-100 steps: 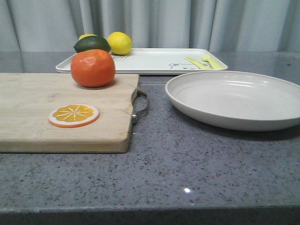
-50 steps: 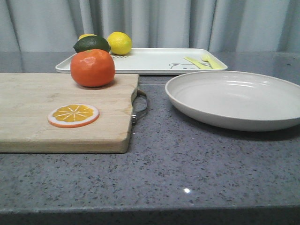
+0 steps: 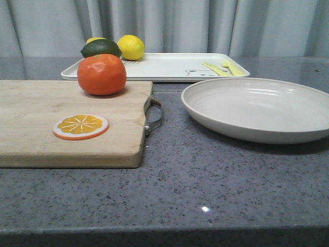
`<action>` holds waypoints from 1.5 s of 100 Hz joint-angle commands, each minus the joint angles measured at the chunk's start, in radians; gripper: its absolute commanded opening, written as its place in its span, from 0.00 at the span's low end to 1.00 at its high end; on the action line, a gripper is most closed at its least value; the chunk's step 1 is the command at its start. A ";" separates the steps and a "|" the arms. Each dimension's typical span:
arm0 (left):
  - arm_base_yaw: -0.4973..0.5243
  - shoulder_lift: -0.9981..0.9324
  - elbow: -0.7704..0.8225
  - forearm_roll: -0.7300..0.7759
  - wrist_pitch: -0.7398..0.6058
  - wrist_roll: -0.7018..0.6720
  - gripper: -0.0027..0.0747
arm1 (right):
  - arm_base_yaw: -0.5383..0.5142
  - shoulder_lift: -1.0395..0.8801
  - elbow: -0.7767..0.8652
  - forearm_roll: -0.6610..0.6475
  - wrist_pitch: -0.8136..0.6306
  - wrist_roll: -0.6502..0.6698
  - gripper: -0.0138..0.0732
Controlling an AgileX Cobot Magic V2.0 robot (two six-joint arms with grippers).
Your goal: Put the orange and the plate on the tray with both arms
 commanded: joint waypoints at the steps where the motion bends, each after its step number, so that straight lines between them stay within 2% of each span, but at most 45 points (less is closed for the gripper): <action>1: -0.001 0.071 -0.067 -0.028 -0.119 -0.007 0.01 | 0.000 0.079 -0.071 -0.012 -0.066 -0.003 0.09; 27: -0.001 0.152 -0.100 -0.032 -0.164 -0.007 0.01 | 0.000 0.243 -0.163 -0.012 -0.016 -0.003 0.09; 73: -0.001 0.164 -0.107 -0.037 -0.184 -0.007 0.01 | 0.000 0.252 -0.162 -0.008 -0.043 -0.003 0.09; 107: -0.001 0.337 -0.246 -0.067 -0.025 -0.007 0.02 | 0.000 0.252 -0.162 -0.008 -0.059 -0.003 0.09; 112: -0.001 0.362 -0.261 -0.067 -0.025 -0.007 0.06 | 0.000 0.252 -0.162 -0.008 -0.059 -0.003 0.09; 119: -0.001 0.397 -0.277 -0.067 -0.025 -0.007 0.17 | 0.000 0.252 -0.162 -0.008 -0.060 -0.003 0.09; 138: -0.068 0.480 -0.335 -0.067 -0.025 -0.007 0.64 | 0.000 0.252 -0.162 -0.008 -0.042 -0.003 0.09; 150: -0.144 0.555 -0.388 -0.067 -0.021 -0.007 0.79 | 0.000 0.252 -0.162 -0.008 -0.030 -0.003 0.09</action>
